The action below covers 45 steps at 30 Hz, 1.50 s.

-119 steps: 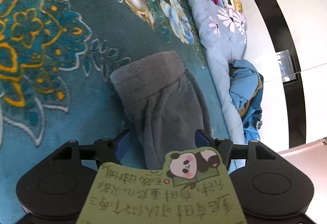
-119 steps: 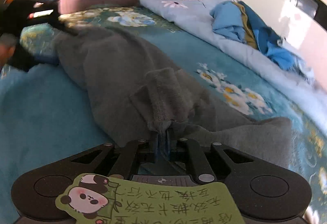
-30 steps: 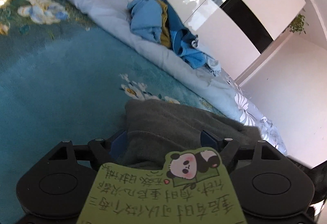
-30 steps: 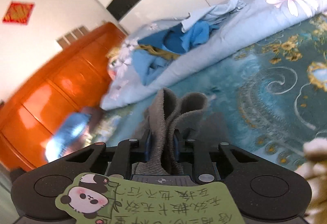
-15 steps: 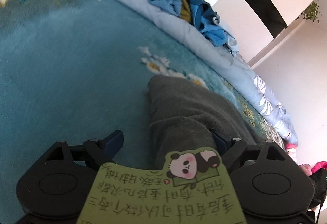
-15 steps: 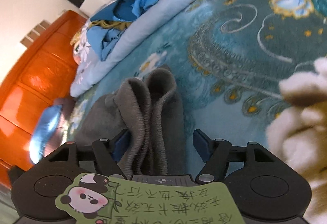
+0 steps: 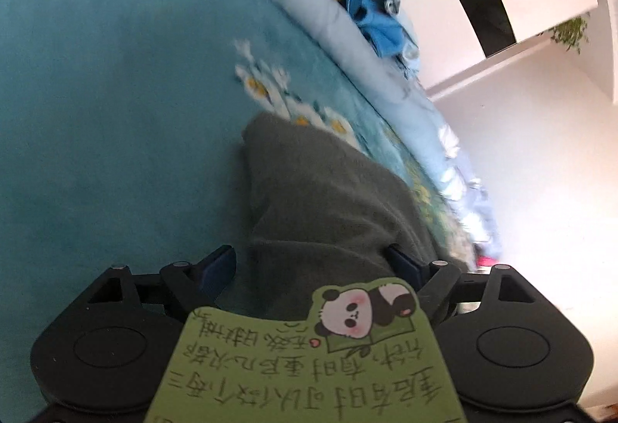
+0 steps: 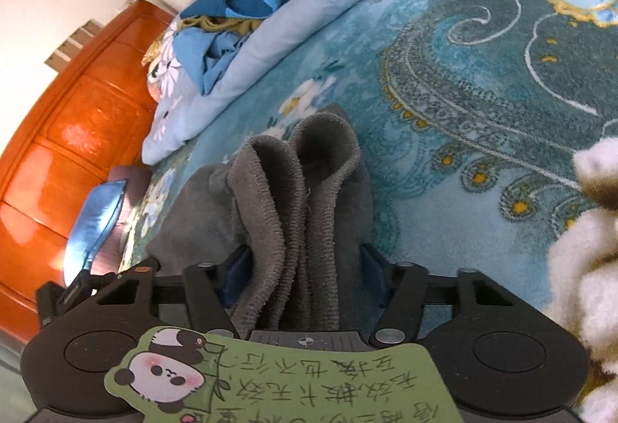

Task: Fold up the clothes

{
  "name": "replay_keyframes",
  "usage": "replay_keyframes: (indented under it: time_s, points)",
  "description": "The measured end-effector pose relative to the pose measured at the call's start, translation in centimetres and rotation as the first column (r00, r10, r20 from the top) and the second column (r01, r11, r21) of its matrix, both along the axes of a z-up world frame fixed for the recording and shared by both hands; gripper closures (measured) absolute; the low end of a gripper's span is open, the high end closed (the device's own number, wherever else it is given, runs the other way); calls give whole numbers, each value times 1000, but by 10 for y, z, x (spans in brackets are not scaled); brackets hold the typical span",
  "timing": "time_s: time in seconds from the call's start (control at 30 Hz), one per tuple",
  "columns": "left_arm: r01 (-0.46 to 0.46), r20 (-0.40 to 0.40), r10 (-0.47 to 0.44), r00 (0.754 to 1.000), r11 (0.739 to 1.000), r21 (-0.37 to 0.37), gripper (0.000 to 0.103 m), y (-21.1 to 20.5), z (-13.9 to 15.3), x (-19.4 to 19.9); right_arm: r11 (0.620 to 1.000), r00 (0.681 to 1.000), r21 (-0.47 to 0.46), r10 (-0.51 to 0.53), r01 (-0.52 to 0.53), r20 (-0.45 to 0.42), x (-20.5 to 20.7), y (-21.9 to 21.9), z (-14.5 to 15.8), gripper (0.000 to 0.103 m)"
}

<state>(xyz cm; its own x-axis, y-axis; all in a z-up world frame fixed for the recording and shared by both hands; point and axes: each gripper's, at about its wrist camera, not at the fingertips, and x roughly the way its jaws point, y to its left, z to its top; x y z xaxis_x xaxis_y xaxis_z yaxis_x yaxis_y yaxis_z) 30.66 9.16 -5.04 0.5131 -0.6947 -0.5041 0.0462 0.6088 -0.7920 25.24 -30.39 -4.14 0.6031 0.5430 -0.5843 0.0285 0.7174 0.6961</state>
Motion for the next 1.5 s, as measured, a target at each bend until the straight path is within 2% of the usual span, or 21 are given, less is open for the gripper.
replay_keyframes:
  time_s: [0.03, 0.07, 0.13, 0.17, 0.27, 0.33, 0.5, 0.67, 0.83, 1.03, 1.23, 1.33, 1.5]
  points:
    - [4, -6, -4, 1000, 1000, -11, 23, -2, -1, 1, 1000, 1000, -5, -1, 1, -2, 0, 1, 1, 56]
    - [14, -8, -14, 1000, 1000, -23, 33, -3, -2, 3, 1000, 1000, -11, -3, 3, -3, 0, 2, 2, 60]
    - [16, -13, -17, 1000, 999, -40, 41, -5, -2, 3, 999, 1000, -32, 0, 0, -4, 0, 6, 7, 66]
    - [14, -8, -14, 1000, 999, -40, 49, -6, -1, 2, 999, 1000, -45, 4, -4, -6, 1, 8, 10, 69]
    - [0, 12, 1, 1000, 1000, -31, 62, -4, 6, -4, 997, 1000, -72, 12, -11, 0, 2, 12, 22, 72]
    - [-7, 47, 8, 999, 1000, -12, 65, -3, 14, -13, 996, 1000, -91, 21, -20, 10, 3, 17, 32, 73]
    - [-56, 165, 49, 985, 998, 37, 66, 16, 41, -44, 985, 996, -151, 91, -86, 25, 10, 43, 58, 74]
    - [-152, 213, 137, 968, 987, 55, 66, 68, 56, -74, 974, 983, -150, 180, -172, 44, 18, 99, 72, 74]
    - [-200, 230, 181, 956, 978, 58, 66, 142, 69, -85, 965, 969, -134, 236, -225, 71, 20, 167, 85, 74]
    - [-230, 224, 192, 955, 960, 159, 66, 233, 86, -72, 957, 956, -102, 282, -273, 82, 11, 265, 91, 74]
    - [-258, 218, 203, 955, 930, 263, 66, 325, 103, -59, 956, 956, -41, 291, -289, 43, 11, 362, 75, 74]
    - [-273, 226, 211, 951, 915, 298, 66, 357, 103, -60, 960, 960, -20, 281, -281, 14, 13, 399, 65, 74]
    - [-298, 226, 230, 947, 891, 343, 65, 389, 100, -53, 954, 955, -60, 295, -293, 18, 17, 444, 65, 74]
